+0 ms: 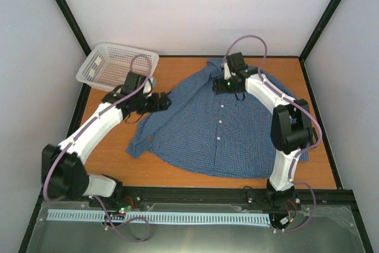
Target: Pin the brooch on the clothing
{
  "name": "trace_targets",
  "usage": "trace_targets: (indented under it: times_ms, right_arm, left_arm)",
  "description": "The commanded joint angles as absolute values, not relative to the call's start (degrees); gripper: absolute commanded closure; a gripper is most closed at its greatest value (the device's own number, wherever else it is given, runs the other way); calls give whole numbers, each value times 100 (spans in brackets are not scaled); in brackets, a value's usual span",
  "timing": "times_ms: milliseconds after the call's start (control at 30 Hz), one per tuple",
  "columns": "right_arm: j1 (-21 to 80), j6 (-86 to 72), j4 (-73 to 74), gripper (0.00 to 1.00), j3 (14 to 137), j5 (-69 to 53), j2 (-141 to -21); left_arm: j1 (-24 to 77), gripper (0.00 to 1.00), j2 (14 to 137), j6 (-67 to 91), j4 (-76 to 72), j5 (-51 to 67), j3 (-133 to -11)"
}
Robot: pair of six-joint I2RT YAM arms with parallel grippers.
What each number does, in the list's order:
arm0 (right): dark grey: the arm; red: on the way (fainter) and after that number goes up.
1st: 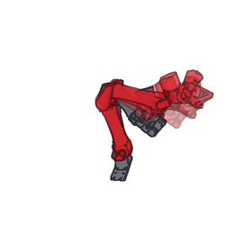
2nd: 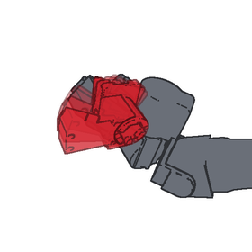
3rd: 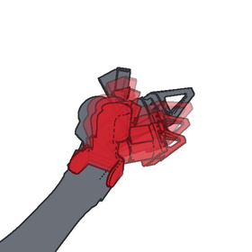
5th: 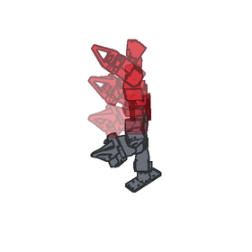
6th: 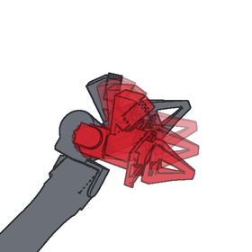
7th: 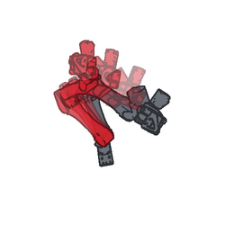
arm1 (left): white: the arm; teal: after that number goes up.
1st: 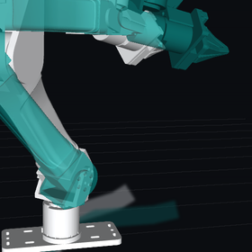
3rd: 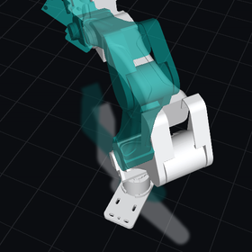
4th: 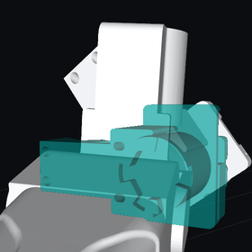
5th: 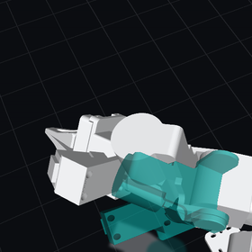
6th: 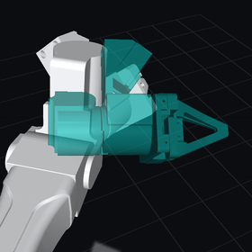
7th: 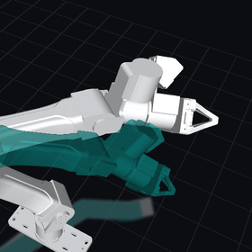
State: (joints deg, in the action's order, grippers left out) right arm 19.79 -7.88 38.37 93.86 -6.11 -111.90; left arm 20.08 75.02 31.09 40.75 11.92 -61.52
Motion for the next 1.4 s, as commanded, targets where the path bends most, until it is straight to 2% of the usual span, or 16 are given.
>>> trace_targets:
  times_ms: [0,233,300,367,433,733,833,1067,1267,1367]
  right_arm:
    - [1951,-1004,3159,11,8018,-1141,-10466]
    - [1843,-1123,2802,11,6357,-1035,-9233]
    - [1766,-1210,2782,11,6067,-1069,-9031]
    - [1747,-1257,2773,11,5872,-1134,-8886]
    - [1745,-1302,2762,11,5747,-1185,-8771]
    - [1745,-1315,2756,11,5633,-1220,-8635]
    - [1738,-1320,2734,11,5640,-1256,-8668]
    - [1740,-1319,2691,11,5629,-1310,-8742]
    - [1736,-1310,2673,11,5641,-1353,-8830]
    - [1740,-1310,2666,11,5640,-1371,-8850]
  left_arm:
    - [2109,10,8751,2209,2208,1560,-7189]
    - [2036,14,11857,1344,2675,1580,-10048]
    - [1962,19,12618,1208,2996,1719,-10907]
    - [1899,23,13174,1240,3411,1807,-11709]
    - [1877,22,13463,1191,3465,1809,-12054]
    - [1872,23,14097,1016,3597,1908,-12480]
    - [1872,29,14176,1048,3610,2026,-12467]
    - [1890,48,14270,1087,3613,2140,-12454]
    - [1890,58,14343,1140,3630,2181,-12471]
    - [1885,59,14414,1136,3687,2158,-12498]
